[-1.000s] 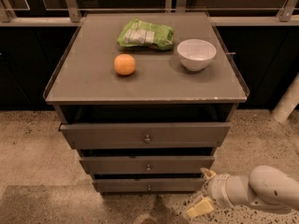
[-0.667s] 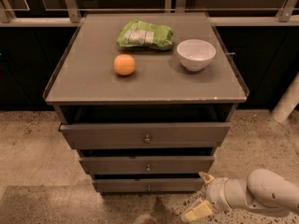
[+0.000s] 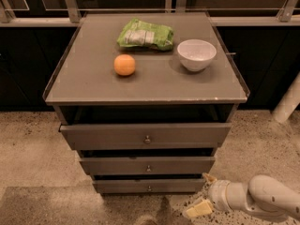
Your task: Open bottom drawer
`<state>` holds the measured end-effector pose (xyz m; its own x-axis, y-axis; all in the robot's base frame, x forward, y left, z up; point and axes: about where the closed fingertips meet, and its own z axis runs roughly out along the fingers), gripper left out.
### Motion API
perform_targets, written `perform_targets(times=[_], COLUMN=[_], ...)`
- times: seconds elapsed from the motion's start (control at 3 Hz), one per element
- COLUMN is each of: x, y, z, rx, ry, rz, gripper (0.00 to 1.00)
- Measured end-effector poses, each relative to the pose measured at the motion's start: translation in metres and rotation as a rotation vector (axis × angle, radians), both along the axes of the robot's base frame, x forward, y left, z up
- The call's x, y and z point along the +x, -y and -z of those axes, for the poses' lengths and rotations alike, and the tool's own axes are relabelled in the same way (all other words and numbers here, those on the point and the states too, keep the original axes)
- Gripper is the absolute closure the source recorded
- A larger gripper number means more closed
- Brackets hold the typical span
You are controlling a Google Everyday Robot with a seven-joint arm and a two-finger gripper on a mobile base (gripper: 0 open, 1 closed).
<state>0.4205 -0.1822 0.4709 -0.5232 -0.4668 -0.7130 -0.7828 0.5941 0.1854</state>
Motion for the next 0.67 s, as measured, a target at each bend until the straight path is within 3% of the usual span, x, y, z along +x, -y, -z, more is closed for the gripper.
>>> perform_targets(times=[0.33, 0.67], x=[0.021, 0.027], y=[0.005, 0.001], z=[0.056, 0.123], rx=[0.071, 0.118], ry=[0.011, -0.044], rz=[0.078, 0.115], gripper=[0.0, 0.0])
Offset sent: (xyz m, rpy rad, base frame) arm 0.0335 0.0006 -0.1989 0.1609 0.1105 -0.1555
